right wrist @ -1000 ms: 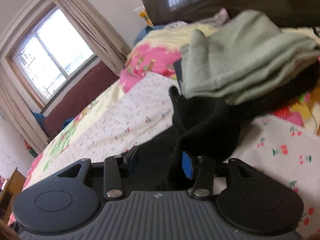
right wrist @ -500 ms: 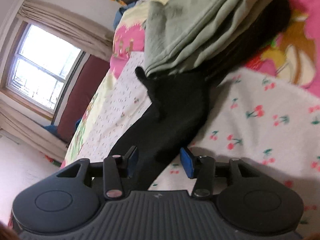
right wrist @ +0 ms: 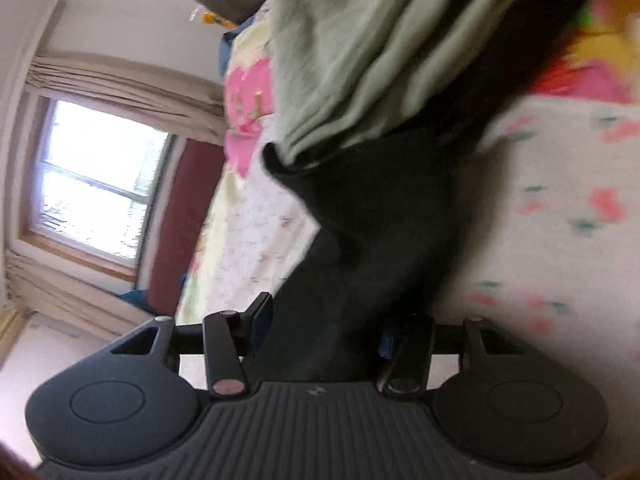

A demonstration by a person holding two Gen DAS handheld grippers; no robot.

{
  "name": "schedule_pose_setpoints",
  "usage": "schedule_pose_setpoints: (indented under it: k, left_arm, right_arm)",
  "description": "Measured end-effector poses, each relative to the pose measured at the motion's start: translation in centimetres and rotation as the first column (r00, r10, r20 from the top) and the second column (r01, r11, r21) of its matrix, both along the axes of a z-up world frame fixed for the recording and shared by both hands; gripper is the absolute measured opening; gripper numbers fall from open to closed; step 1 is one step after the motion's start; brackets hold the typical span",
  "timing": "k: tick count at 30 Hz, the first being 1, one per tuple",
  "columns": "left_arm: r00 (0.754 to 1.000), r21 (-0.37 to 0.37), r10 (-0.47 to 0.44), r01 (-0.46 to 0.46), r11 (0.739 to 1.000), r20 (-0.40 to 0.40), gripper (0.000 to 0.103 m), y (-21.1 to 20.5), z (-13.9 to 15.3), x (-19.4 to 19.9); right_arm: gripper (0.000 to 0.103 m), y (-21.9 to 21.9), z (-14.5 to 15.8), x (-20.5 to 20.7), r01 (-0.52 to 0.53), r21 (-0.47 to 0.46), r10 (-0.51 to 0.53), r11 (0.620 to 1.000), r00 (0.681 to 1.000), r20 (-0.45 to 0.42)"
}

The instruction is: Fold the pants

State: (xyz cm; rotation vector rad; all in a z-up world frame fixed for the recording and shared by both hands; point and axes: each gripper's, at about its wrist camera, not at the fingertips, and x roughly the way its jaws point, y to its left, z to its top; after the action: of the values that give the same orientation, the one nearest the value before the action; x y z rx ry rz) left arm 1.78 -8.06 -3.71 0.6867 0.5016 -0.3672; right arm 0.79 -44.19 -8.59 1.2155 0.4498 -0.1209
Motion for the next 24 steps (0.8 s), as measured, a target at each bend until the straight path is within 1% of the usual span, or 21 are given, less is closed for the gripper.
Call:
schedule_pose_setpoints:
  k: [2,4,5,6,8,9,10,11,12,13,14,15,16,18,19,20,21,22,23,24]
  left_arm:
    - [1.0,0.0,0.001,-0.001,1.0,-0.004,0.084,0.1,0.1,0.1]
    - [1.0,-0.002,0.004,-0.004,1.0,-0.006,0.084,0.0,0.1,0.2]
    - [1.0,-0.001,0.004,-0.004,1.0,-0.004,0.084,0.0,0.1,0.1]
    - [1.0,0.001,0.004,-0.004,1.0,-0.002,0.084,-0.1,0.1,0.1]
    - [1.0,0.004,0.001,-0.001,1.0,-0.001,0.084,-0.1,0.1,0.1]
    - [1.0,0.006,0.0,0.0,1.0,-0.001,0.084,-0.1,0.1,0.1]
    - [1.0,0.007,-0.002,0.002,1.0,-0.001,0.084,-0.1,0.2,0.1]
    - [1.0,0.005,-0.003,0.003,1.0,-0.003,0.084,-0.1,0.3,0.1]
    - [1.0,0.001,-0.004,0.004,1.0,-0.006,0.084,0.0,0.3,0.1]
    - [1.0,0.001,-0.004,0.004,1.0,-0.008,0.084,0.0,0.2,0.2]
    - [1.0,0.005,-0.005,0.005,1.0,-0.007,0.084,-0.1,0.1,0.3]
    - [1.0,0.009,-0.008,0.008,1.0,-0.002,0.084,-0.2,0.1,0.2]
    - [1.0,0.012,-0.01,0.01,1.0,0.0,0.084,-0.2,0.1,0.2]
    - [1.0,0.01,-0.011,0.011,1.0,0.0,0.084,-0.2,0.2,0.2]
    - [1.0,0.007,-0.012,0.012,1.0,-0.002,0.084,-0.1,0.3,0.2]
    - [1.0,0.004,-0.014,0.014,1.0,-0.004,0.084,0.0,0.3,0.2]
    - [1.0,0.0,-0.014,0.014,1.0,-0.007,0.084,0.0,0.3,0.3]
    - [1.0,-0.003,-0.014,0.014,1.0,-0.009,0.084,0.0,0.2,0.3]
    - [1.0,-0.005,-0.014,0.014,1.0,-0.011,0.084,0.0,0.1,0.4]
    - [1.0,-0.009,-0.014,0.014,1.0,-0.011,0.084,-0.1,0.0,0.4]
  right_arm:
    - [0.053,0.1,-0.3,1.3,-0.015,-0.002,0.015,1.0,1.0,-0.005]
    - [0.053,0.0,-0.9,2.2,-0.011,0.017,0.012,1.0,1.0,-0.009]
    - [0.053,0.0,-1.0,2.4,-0.01,0.027,0.009,1.0,1.0,0.004]
    - [0.056,0.1,-1.1,2.6,-0.013,0.029,0.013,0.999,1.0,0.018]
    - [0.057,0.3,-1.0,2.8,-0.015,0.021,0.015,1.0,1.0,0.018]
    - [0.043,0.4,-0.6,2.5,-0.01,0.016,0.01,1.0,1.0,0.019]
    - [0.018,0.4,-0.1,1.8,-0.005,0.019,0.004,1.0,0.999,0.034]
    - [0.009,0.4,0.6,1.1,-0.007,0.041,0.003,0.999,0.996,0.085]
    - [0.006,0.5,1.4,0.6,-0.01,0.043,0.004,0.999,0.991,0.134]
    - [0.007,0.5,2.1,0.6,-0.01,0.014,0.007,1.0,0.987,0.158]
    - [0.008,0.6,2.8,0.9,-0.012,-0.044,0.019,0.999,0.987,0.162]
    - [0.008,0.7,3.0,1.5,-0.022,-0.09,0.035,0.996,0.988,0.152]
    - [0.008,0.7,2.7,2.2,-0.026,-0.116,0.04,0.993,0.992,0.119]
    - [0.008,0.5,1.4,3.3,-0.041,-0.098,0.044,0.994,0.999,0.026]
    - [0.009,0.6,0.8,3.3,-0.051,-0.073,0.051,0.996,0.999,0.001]
    - [0.009,0.7,0.6,2.7,-0.055,-0.059,0.055,0.997,0.998,0.003]
    - [0.012,0.8,0.5,1.8,-0.053,-0.053,0.054,0.997,0.999,0.01]
    - [0.023,0.8,0.6,0.9,-0.046,-0.057,0.046,0.997,0.999,0.009]
    - [0.03,0.7,0.7,-0.1,-0.027,-0.068,0.027,0.997,1.0,0.005]
    - [0.04,0.6,0.9,-1.1,-0.001,-0.089,0.001,0.996,1.0,0.002]
